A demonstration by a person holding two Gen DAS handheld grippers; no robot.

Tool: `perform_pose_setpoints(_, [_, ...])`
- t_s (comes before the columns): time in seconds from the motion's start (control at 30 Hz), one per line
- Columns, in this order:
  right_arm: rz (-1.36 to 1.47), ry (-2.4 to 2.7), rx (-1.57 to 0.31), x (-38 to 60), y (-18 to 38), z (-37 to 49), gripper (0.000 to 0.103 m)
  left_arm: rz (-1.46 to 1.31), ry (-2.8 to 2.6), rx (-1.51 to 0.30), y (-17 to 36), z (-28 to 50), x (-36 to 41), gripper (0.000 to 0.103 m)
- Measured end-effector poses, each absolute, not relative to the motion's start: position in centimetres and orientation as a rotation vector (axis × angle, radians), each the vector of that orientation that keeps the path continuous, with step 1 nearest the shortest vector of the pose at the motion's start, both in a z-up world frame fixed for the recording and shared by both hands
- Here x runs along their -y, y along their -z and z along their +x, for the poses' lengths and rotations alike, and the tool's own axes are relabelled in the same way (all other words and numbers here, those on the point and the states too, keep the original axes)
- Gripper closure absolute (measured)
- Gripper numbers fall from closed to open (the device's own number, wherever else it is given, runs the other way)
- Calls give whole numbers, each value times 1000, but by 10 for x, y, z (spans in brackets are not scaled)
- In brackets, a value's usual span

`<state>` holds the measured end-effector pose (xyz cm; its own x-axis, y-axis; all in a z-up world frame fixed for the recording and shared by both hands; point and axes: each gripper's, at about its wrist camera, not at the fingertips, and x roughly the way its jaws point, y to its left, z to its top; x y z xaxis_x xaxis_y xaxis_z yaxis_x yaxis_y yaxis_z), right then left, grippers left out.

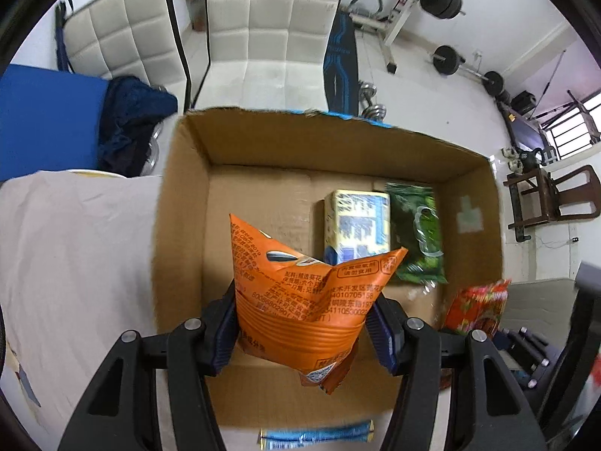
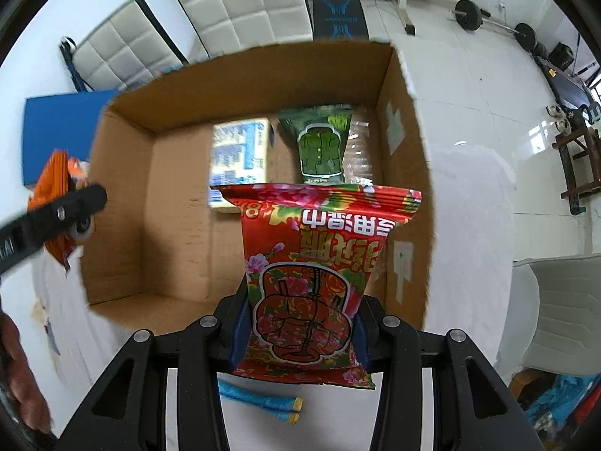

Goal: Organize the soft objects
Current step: 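Carry both bags over the box and open both tools to release them, then withdraw both tools from the box toward the cloth and ice pop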

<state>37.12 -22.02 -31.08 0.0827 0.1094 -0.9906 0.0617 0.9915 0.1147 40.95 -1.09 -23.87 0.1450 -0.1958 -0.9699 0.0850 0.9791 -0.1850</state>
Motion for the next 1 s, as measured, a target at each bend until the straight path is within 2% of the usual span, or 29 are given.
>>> perform_pose_setpoints(0.2, [121, -18, -1560, 218, 362, 379, 57, -86, 199, -1476, 277, 444, 16, 46])
perform_pose_setpoints(0.5, [120, -11, -1628, 217, 398, 386, 55, -137, 197, -1556, 307, 472, 21, 43])
perform_pose_setpoints(0.63, [105, 0, -1606, 218, 393, 388, 44, -147, 204, -1556, 303, 471, 20, 40])
perform_pose_setpoints(0.67, [96, 3, -1600, 217, 391, 389, 43, -142, 204, -1548, 300, 469, 20, 36])
perform_pose_setpoints(0.8, [85, 10, -1571, 214, 379, 391, 37, -124, 201, -1519, 285, 461, 17, 36])
perform_pose_setpoints(0.87, [89, 11, -1553, 212, 373, 390, 26, -111, 204, -1501, 277, 456, 17, 32])
perform_pose_setpoints(0.93, [93, 8, -1544, 211, 367, 390, 25, -90, 202, -1466, 265, 448, 14, 26])
perform_pose_setpoints(1.0, [102, 11, -1531, 210, 361, 388, 24, -77, 204, -1439, 255, 438, 11, 24])
